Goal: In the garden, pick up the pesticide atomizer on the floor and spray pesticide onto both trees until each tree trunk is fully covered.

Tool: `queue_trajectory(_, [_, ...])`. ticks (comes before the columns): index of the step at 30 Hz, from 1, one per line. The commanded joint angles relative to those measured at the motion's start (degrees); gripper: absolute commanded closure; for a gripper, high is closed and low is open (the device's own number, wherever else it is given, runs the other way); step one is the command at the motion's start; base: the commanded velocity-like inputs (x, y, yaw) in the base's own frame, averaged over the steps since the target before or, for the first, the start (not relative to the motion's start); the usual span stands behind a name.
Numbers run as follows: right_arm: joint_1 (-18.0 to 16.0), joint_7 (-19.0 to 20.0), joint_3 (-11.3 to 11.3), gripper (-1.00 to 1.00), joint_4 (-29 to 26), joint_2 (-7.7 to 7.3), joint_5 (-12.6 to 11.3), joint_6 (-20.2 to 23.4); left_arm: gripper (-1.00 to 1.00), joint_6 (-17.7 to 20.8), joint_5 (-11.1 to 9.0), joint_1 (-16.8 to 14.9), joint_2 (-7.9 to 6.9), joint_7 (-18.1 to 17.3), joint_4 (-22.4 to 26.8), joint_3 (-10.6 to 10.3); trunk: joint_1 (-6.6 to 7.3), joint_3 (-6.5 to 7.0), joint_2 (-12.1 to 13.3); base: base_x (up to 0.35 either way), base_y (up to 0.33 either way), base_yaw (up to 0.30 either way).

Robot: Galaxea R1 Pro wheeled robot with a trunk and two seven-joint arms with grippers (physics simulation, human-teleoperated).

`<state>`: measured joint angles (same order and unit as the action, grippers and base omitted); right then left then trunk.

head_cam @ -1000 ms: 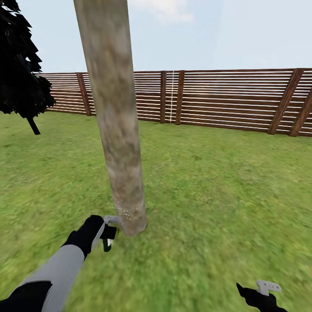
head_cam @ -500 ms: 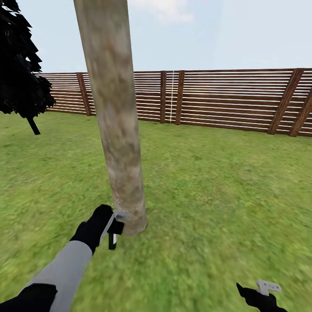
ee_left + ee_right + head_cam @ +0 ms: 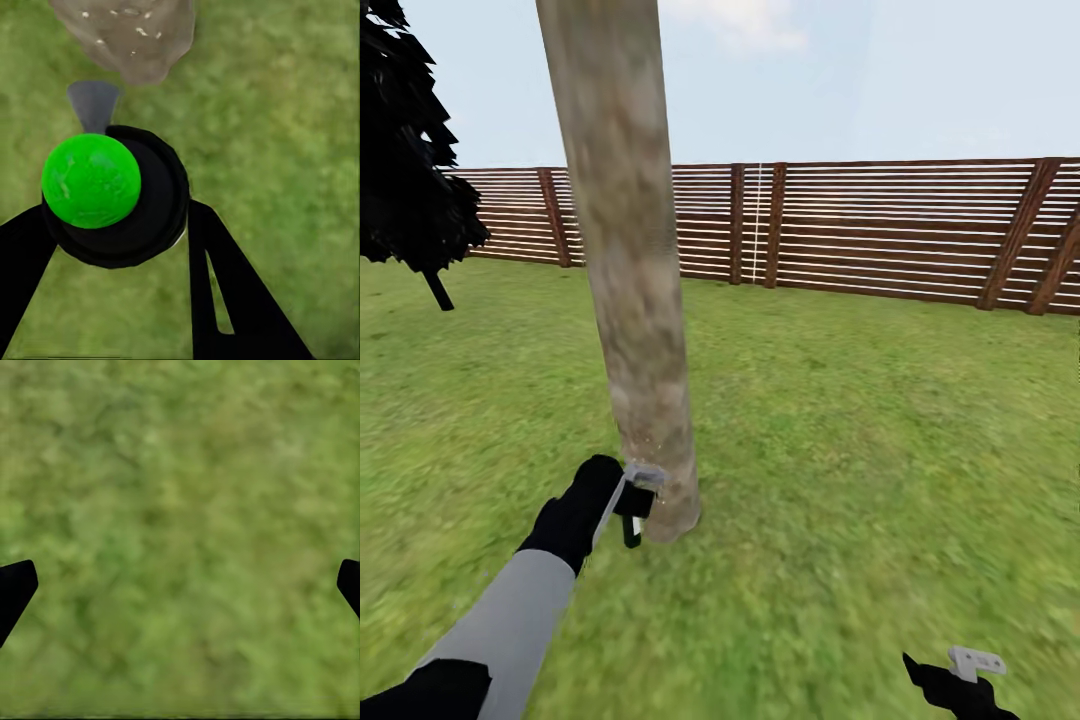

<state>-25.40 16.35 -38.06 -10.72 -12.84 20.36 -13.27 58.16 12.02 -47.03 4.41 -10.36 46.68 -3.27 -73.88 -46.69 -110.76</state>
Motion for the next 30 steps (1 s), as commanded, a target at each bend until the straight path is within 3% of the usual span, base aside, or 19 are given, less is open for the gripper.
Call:
queue_trajectory(1, [0.0, 0.0, 0.0, -1.0, 0.0, 0.0, 0.02, 0.0, 1.0, 0.07, -0.31, -0.85, -2.22, -0.01, 0.19, 0.06, -0.01, 0.0, 0.0, -0.029, 0.013, 0.0])
queue_trajectory(4, [0.0, 0.0, 0.0, -1.0, 0.0, 0.0, 0.02, -0.01, 1.0, 0.11, -0.49, -2.46, -3.79, -0.01, 0.16, 0.09, -0.01, 0.0, 0.0, -0.008, 0.004, 0.0])
queue_trajectory(11, [0.0, 0.0, 0.0, -1.0, 0.0, 0.0, -0.01, 0.0, 1.0, 0.53, -0.51, -7.21, -4.36, -0.01, -1.07, 0.0, -0.01, 0.0, 0.0, 0.0, 0.0, 0.0])
queue_trajectory(14, [0.0, 0.0, 0.0, -1.0, 0.0, 0.0, 0.03, -0.03, 1.0, 0.71, -0.51, -8.32, -5.98, -0.01, -1.44, 0.02, -0.01, 0.0, 0.0, 0.0, 0.0, 0.0])
queue_trajectory(20, [0.0, 0.0, 0.0, -1.0, 0.0, 0.0, 0.03, 0.0, 1.0, 0.88, -0.51, -12.02, -7.87, -0.01, -1.51, 0.02, -0.01, 0.0, 0.0, 0.0, 0.0, 0.0])
queue_trajectory(25, [0.0, 0.0, 0.0, -1.0, 0.0, 0.0, 0.01, 0.0, 1.0, 0.9, -0.51, -13.5, -8.27, -0.06, -1.88, -0.05, -0.01, 0.0, 0.0, 0.0, 0.0, 0.0])
queue_trajectory(30, [0.0, 0.0, 0.0, -1.0, 0.0, 0.0, 0.02, 0.0, 1.0, 0.21, -0.45, -12.92, -8.24, -0.09, -10.59, -0.13, -0.01, 0.0, 0.0, 0.0, 0.0, 0.0])
